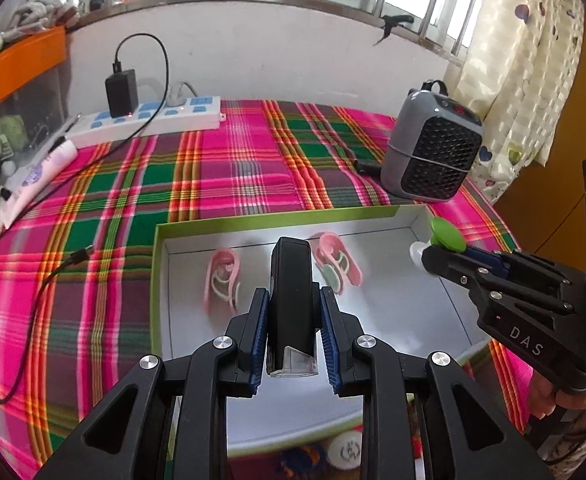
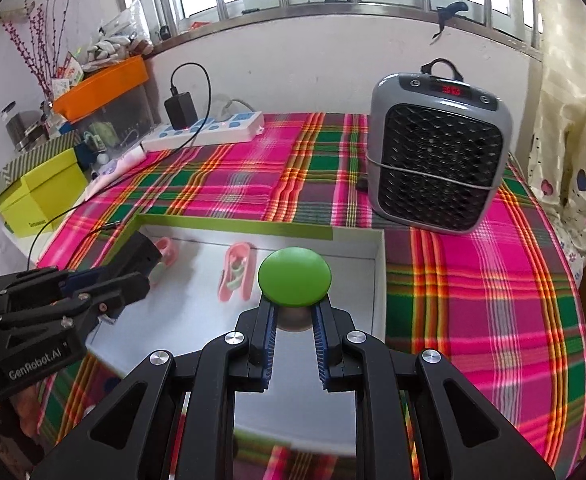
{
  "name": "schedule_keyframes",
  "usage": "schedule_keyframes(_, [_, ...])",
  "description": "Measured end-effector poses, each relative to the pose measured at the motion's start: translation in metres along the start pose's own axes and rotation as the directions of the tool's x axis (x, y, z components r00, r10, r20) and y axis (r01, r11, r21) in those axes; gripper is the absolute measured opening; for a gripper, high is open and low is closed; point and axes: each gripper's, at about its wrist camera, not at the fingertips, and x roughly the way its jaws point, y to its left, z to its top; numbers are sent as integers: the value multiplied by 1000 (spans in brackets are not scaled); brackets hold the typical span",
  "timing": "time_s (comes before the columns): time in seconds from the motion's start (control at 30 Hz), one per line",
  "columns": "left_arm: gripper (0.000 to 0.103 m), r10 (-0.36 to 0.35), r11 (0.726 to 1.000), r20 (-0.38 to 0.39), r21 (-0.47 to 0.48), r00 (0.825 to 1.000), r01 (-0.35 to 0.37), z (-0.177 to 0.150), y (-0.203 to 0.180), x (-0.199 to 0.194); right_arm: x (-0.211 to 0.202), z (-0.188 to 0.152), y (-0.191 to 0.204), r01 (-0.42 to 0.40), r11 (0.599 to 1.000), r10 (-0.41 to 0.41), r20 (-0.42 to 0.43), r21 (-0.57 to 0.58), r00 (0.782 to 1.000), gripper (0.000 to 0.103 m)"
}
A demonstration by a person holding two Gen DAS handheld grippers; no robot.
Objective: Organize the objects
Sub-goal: 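Carry the black remote and green mushroom lamp with both tools into the box lid, then lower the remote and lamp into the box lid and open both tools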
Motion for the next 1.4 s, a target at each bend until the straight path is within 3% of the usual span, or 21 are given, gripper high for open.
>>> schedule_keyframes(0.63, [23, 18, 1000, -67, 20, 998, -17, 21, -1, 44, 40, 16, -3, 23, 999, -24, -63, -24, 998, 18])
schedule_keyframes(1.4, [23, 24, 1000, -94, 22, 995, -22, 17, 1, 58, 52, 15, -6, 33, 999, -35, -72, -24, 997, 18])
